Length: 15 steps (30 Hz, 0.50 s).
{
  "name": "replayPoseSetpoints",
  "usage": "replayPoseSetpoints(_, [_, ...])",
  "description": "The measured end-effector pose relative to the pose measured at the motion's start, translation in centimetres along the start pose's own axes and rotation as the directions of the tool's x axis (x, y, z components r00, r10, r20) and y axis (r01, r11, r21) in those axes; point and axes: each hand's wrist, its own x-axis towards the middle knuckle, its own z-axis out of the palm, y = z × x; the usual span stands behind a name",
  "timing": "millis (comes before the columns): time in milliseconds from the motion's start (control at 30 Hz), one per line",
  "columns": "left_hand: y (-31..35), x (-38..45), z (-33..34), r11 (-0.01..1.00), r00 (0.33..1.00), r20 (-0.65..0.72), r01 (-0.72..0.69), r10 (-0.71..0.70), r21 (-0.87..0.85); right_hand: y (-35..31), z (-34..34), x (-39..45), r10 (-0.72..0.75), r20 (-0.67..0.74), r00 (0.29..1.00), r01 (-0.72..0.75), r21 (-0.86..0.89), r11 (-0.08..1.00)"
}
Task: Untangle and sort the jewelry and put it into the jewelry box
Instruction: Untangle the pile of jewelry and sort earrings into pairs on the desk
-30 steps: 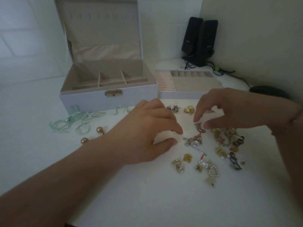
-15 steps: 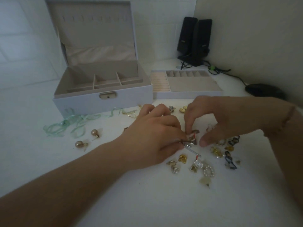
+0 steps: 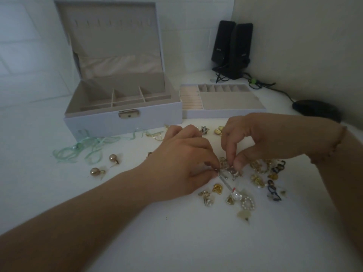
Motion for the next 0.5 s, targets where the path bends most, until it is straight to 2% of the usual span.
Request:
replayPoseSetpoints(267, [0.09, -0.07, -0.25, 0.999, 0.999, -0.027, 0.03, -0.031, -0.034, -0.53, 0.55, 0.18, 0.016, 0.036, 0.999, -0.015, -0.034, 0.999])
replayPoseSetpoints(433, [0.15, 0.15, -0.31, 0.995, 0.996, -0.068, 0.045, -0.051, -0.084, -0.98, 0.75, 0.58, 0.045, -0.012, 0.999, -0.046, -0.036, 0.998])
replayPoseSetpoints(500, [0.08, 0.13, -0.31, 0.994, 0.995, -0.085, 0.047, -0.056, -0.103, -0.9, 1.06, 0.93, 0.015, -0.029, 0.999, -0.016, -0.057, 0.998])
